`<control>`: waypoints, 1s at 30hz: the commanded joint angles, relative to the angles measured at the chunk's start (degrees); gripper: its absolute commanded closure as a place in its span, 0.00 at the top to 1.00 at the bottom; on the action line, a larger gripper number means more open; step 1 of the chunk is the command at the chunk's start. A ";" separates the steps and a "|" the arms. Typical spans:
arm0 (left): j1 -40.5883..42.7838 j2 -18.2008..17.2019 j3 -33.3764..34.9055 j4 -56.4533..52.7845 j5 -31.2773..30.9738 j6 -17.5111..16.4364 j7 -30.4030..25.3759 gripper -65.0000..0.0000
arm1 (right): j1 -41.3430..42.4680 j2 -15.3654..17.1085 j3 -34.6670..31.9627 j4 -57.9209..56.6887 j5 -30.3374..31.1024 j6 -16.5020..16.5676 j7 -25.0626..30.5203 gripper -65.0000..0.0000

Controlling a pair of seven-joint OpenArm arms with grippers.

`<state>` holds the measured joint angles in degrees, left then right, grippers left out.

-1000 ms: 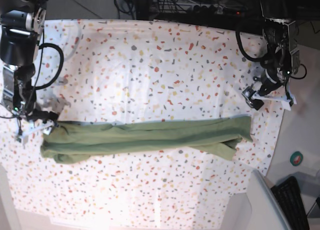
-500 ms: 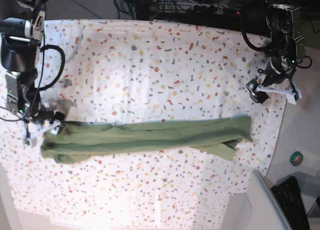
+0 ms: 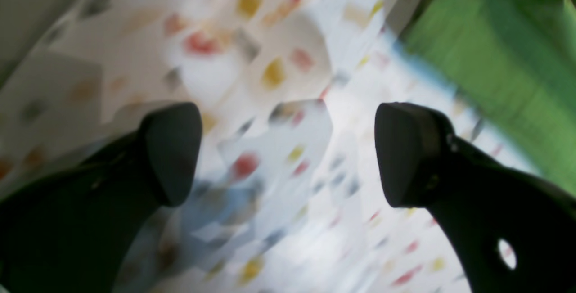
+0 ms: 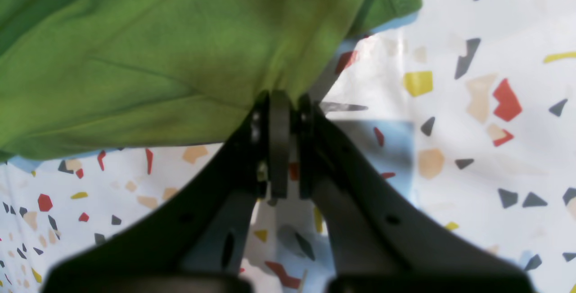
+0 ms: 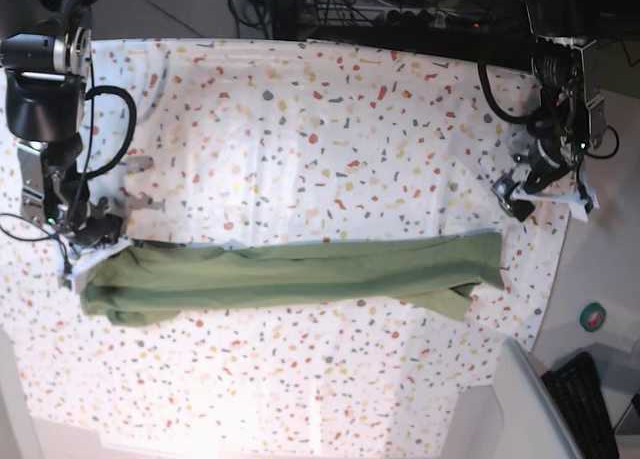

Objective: Layout the t-shirt on the table in an organized manner, then fold the t-shirt properly
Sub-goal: 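Release the strip and move both grippers to its upper layer edge, then grasp the shirt's top layer edge with both grippers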

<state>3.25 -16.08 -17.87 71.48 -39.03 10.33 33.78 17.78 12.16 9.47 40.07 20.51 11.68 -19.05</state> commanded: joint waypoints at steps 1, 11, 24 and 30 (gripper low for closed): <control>-2.41 -0.85 -0.11 -0.23 -0.05 -0.35 -1.12 0.88 | 1.08 0.54 -0.02 0.58 -0.25 0.58 0.10 0.00; -11.11 -0.67 6.40 -8.93 -0.05 -0.35 -1.12 0.87 | 1.16 0.54 -0.20 0.58 -0.25 0.58 0.10 0.00; -14.89 -0.23 12.11 -15.18 -0.14 -6.42 -9.21 0.86 | 1.16 0.54 -0.29 0.58 -0.25 0.58 0.10 0.00; -14.63 -0.23 12.37 -15.26 -0.23 -6.42 -11.05 0.86 | 1.16 0.54 -0.29 0.58 -0.25 0.58 0.10 0.00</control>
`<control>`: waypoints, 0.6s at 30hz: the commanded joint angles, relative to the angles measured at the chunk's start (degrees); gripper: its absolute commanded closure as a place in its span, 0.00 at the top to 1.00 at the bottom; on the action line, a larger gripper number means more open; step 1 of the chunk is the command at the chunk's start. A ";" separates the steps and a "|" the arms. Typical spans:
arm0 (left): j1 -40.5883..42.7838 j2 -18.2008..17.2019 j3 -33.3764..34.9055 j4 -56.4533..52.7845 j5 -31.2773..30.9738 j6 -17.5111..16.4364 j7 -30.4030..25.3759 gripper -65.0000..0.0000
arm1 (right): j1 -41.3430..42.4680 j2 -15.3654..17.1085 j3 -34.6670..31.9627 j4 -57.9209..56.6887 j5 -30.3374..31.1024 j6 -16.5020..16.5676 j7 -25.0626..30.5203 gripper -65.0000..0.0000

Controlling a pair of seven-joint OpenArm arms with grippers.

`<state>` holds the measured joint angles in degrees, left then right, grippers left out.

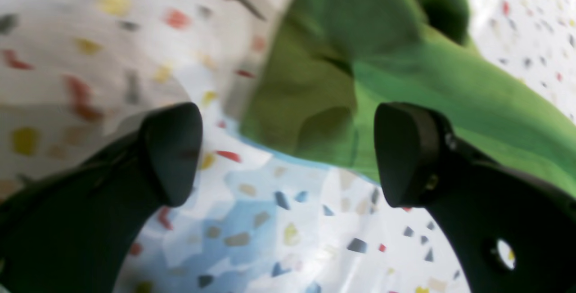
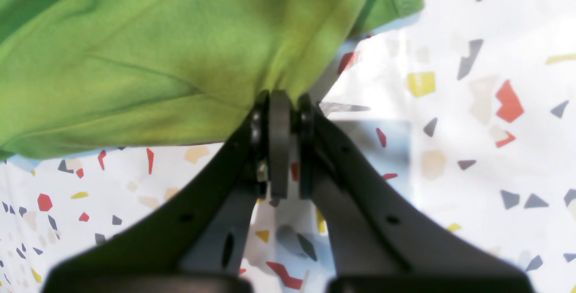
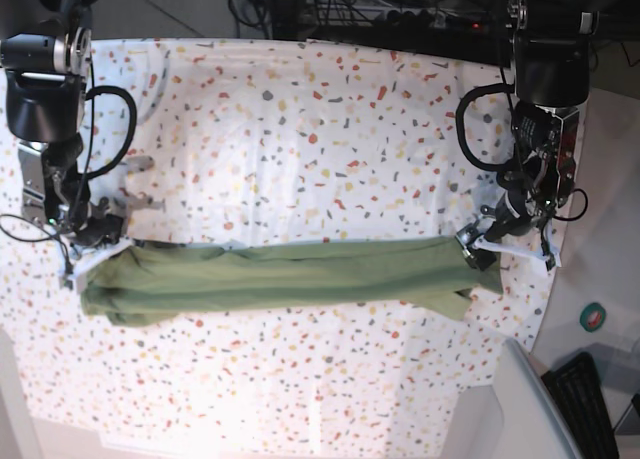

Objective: Layout the t-shirt on the table in an organized manner, then fold the t-shirt properly
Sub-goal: 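Grasp the shirt's top layer edge with both grippers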

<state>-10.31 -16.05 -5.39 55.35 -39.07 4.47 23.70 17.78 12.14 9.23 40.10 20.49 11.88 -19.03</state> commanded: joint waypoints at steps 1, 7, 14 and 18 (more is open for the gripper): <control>-0.99 -0.25 -0.19 0.87 -0.18 -0.56 -0.98 0.85 | 1.16 0.56 -0.05 0.56 -0.23 0.38 0.08 0.00; -1.17 0.71 -0.28 0.34 -0.10 -0.65 -1.07 0.54 | 1.16 0.56 -0.05 0.56 -0.23 0.38 0.08 0.00; -1.34 1.06 -0.37 -2.12 -0.27 -0.82 -1.15 0.49 | 1.16 0.56 -0.05 0.56 -0.23 0.38 0.08 0.00; -1.34 1.59 -0.37 -2.03 -0.27 -0.82 -1.15 0.41 | 1.08 0.56 -0.05 0.56 -0.23 0.38 0.08 0.00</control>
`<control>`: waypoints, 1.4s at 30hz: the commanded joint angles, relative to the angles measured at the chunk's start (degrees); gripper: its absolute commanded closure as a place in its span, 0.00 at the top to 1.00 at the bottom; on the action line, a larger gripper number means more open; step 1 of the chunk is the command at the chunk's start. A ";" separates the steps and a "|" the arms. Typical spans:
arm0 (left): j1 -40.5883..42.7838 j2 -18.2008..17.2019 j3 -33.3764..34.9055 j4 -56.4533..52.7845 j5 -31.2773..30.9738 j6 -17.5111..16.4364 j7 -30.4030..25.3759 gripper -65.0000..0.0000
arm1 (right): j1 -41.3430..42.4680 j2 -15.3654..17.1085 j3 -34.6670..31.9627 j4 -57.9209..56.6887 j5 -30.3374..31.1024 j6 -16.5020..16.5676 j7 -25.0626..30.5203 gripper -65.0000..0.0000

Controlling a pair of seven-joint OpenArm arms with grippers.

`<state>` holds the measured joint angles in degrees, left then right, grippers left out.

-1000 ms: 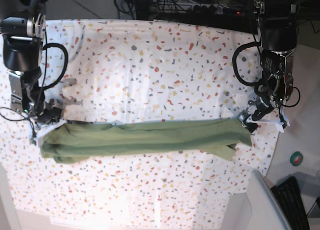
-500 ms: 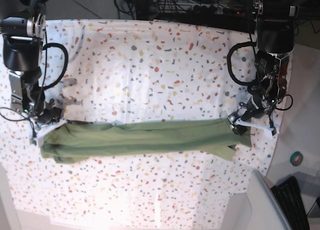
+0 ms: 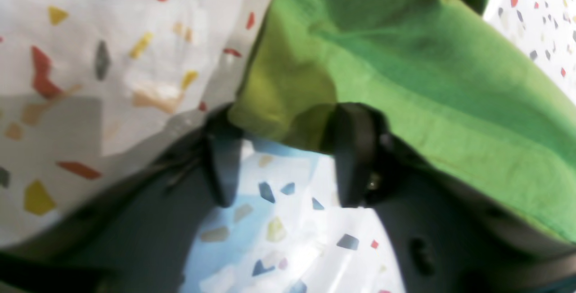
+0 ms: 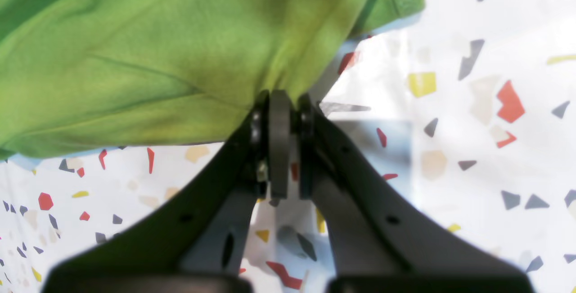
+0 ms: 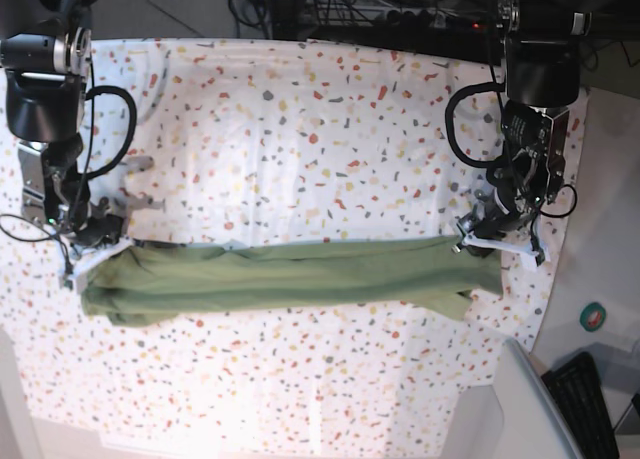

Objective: Layout the t-shirt on the table in an organized manner, then fold the t-shirt properly
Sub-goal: 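Grasp the shirt's top layer edge with both grippers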

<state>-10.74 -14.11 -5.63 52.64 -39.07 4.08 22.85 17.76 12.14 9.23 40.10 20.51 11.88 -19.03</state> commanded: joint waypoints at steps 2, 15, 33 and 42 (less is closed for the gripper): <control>-0.91 -0.26 -0.13 1.29 -0.36 -0.34 -0.13 0.24 | 1.10 0.56 -0.05 0.56 -0.25 0.38 0.08 0.00; 0.50 -0.26 -0.13 8.32 -0.45 -0.16 3.30 0.00 | 1.10 0.74 -0.05 0.56 -0.34 0.38 0.08 0.00; 0.68 -0.18 -6.11 9.29 -0.45 -0.16 5.94 0.34 | 1.10 0.74 -0.05 0.56 -0.34 0.30 0.08 0.00; 0.33 -0.26 -5.67 9.20 -0.10 -0.16 5.85 0.34 | 1.10 0.65 -0.05 0.56 -0.34 0.30 0.08 0.00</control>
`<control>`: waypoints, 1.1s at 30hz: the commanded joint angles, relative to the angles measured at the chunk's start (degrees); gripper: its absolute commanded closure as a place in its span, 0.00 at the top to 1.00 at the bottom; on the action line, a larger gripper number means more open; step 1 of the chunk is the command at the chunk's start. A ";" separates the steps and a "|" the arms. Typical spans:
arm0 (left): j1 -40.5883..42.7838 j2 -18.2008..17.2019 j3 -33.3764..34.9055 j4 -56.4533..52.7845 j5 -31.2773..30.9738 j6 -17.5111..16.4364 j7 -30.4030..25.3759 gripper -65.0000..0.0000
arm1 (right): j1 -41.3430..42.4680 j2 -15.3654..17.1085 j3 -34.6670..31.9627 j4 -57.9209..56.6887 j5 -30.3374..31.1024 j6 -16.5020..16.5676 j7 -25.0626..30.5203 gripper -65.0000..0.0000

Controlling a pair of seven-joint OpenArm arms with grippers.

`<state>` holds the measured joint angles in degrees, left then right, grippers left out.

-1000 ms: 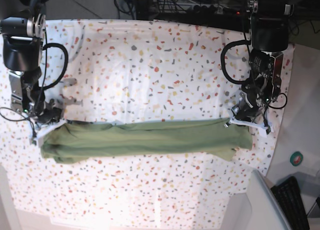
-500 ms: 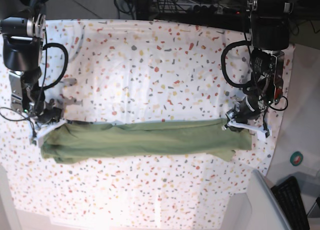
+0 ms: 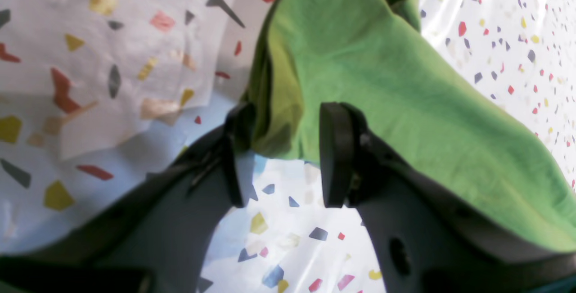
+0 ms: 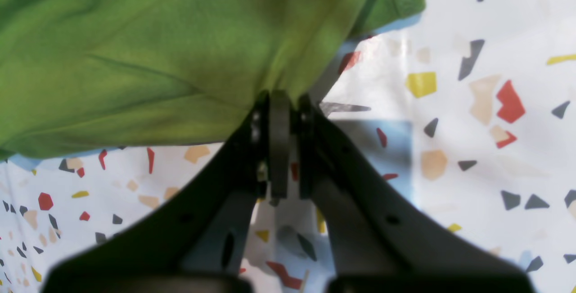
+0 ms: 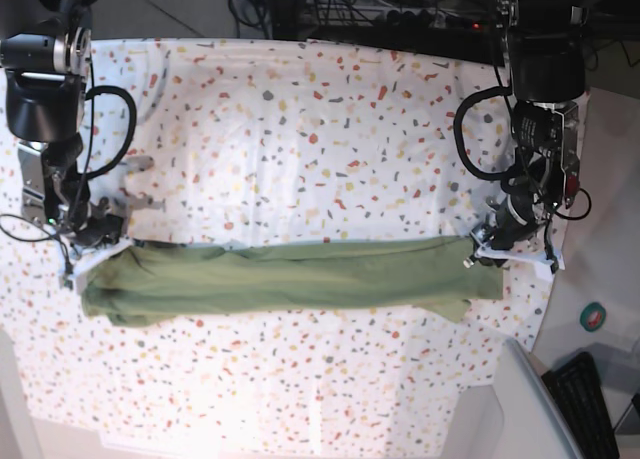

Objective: Layout the t-shirt on the table in an organized manner, then fold the t-shirt properly
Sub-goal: 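Grasp the shirt's top layer edge with both grippers, then lift the shirt with both grippers and swing it open across the cloth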

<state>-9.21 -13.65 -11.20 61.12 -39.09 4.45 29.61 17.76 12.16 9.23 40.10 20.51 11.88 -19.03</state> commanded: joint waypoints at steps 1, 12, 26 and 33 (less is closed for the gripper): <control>-1.20 -0.72 -0.10 0.72 -0.07 -0.54 -0.90 0.34 | 1.10 0.63 -0.05 0.56 -0.34 0.30 0.08 0.00; -2.35 -0.81 0.08 0.55 -0.25 -0.80 -0.02 0.00 | -0.48 0.63 0.30 0.83 -0.25 0.30 -0.18 0.00; 2.58 -0.72 -8.53 26.66 -0.43 -0.54 15.54 0.00 | -9.01 -0.16 10.06 42.06 -0.16 -0.23 -28.84 0.00; 2.31 -0.90 -11.00 31.67 -0.34 -0.54 18.70 0.00 | -9.10 -0.16 13.75 52.26 -0.16 0.03 -39.04 0.00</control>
<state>-5.96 -13.69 -21.98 92.01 -39.24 4.23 49.15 7.73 11.20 22.87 91.44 20.14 11.64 -58.70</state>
